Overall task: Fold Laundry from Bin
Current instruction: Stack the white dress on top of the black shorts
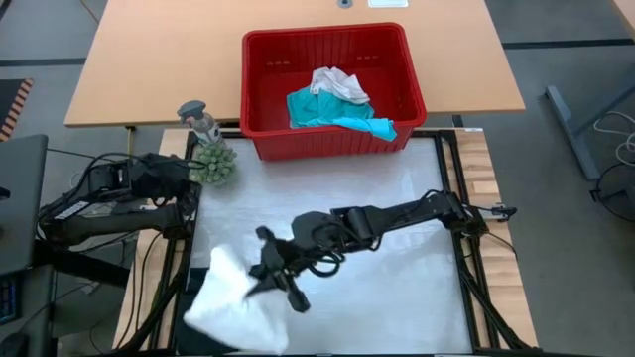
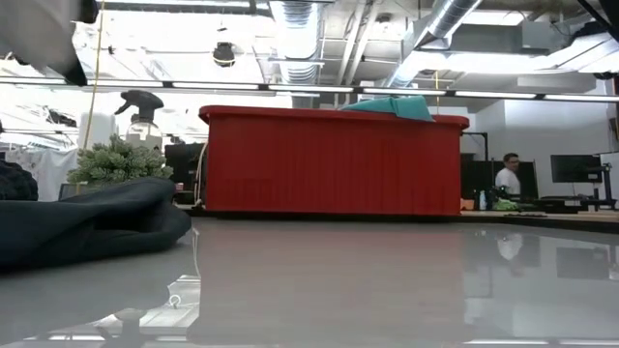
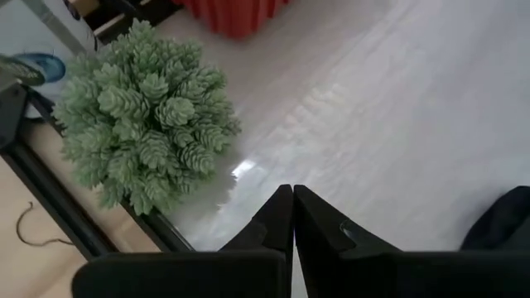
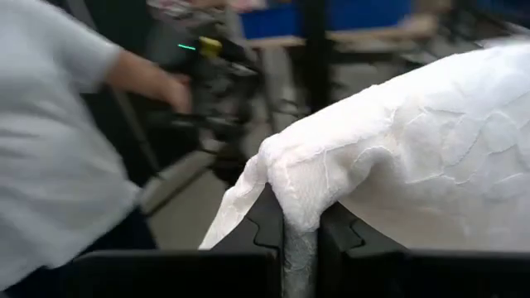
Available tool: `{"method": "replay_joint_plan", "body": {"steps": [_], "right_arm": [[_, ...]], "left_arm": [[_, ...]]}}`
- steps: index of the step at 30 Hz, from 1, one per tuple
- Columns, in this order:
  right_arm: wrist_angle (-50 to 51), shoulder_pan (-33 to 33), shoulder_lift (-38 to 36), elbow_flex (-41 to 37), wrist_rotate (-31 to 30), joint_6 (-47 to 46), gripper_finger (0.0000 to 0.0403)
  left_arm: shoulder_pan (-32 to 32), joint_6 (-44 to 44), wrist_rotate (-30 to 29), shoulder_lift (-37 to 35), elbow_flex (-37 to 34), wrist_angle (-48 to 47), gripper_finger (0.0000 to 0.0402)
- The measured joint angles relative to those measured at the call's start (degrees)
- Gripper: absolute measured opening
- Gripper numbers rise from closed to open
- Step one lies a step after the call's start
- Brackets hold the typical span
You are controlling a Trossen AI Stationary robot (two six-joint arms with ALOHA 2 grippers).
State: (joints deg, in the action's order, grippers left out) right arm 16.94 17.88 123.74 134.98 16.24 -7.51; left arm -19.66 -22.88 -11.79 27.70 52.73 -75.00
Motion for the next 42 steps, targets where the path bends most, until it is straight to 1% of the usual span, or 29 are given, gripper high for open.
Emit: {"method": "replay_joint_plan", "body": {"steps": [3,6,12,15,18,20,21,24,26,31,34,36,38,42], "right_arm": [[-4.5,1.4,0.0,0.0,4.2,0.5,0.0051],[-8.4,2.2,0.0,0.0,10.4,0.5,0.0051],[-10.0,2.8,1.1,0.0,17.5,-0.1,0.0051],[-11.5,2.1,2.9,0.0,20.3,-2.9,0.0051],[-17.8,1.6,5.4,0.0,25.1,-8.4,0.0051],[-25.0,1.5,7.8,0.0,26.6,-12.1,0.0051],[-26.4,1.5,8.2,-0.1,27.6,-14.1,0.0051],[-32.4,1.6,10.4,0.0,28.9,-17.5,0.0051],[-33.3,1.8,10.9,0.0,29.2,-19.5,0.0051],[-33.7,1.6,13.5,0.1,28.7,-19.2,0.0051],[-33.3,-0.2,14.7,-0.1,28.2,-19.2,0.0051],[-35.0,-1.8,16.4,0.1,27.8,-18.8,0.0051],[-36.5,-3.2,17.7,0.1,28.3,-20.6,0.0051],[-38.3,-5.6,22.7,0.0,29.6,-24.0,0.0051]], "left_arm": [[0.0,-1.4,0.0,0.0,0.0,-0.3,0.0000],[0.0,-1.9,0.0,0.0,0.0,-0.7,0.0000],[0.0,-2.5,-0.7,0.0,0.0,-0.7,0.0000],[0.0,-2.5,-1.3,0.0,0.0,-0.7,0.0000],[0.0,-2.5,-2.4,0.0,0.0,-0.6,0.0000],[0.0,-2.5,-2.5,0.0,0.0,-0.5,0.0000],[0.0,-2.5,-2.5,0.0,0.0,-0.5,0.0000],[0.0,-3.0,-2.4,-0.1,0.0,-0.5,0.0000],[0.0,-3.2,-2.2,-0.3,-0.1,-0.5,0.0000],[0.0,-3.3,-2.0,-0.7,-0.1,-0.7,0.0000],[0.0,-2.8,-2.2,-0.9,-0.1,-0.9,0.0000],[0.0,-2.0,-2.3,-0.9,-0.1,-1.4,0.0000],[0.0,-1.3,-2.5,-0.9,-0.1,-1.6,0.0000],[0.0,-0.3,-2.5,-0.9,-0.1,-2.1,0.0000]]}}
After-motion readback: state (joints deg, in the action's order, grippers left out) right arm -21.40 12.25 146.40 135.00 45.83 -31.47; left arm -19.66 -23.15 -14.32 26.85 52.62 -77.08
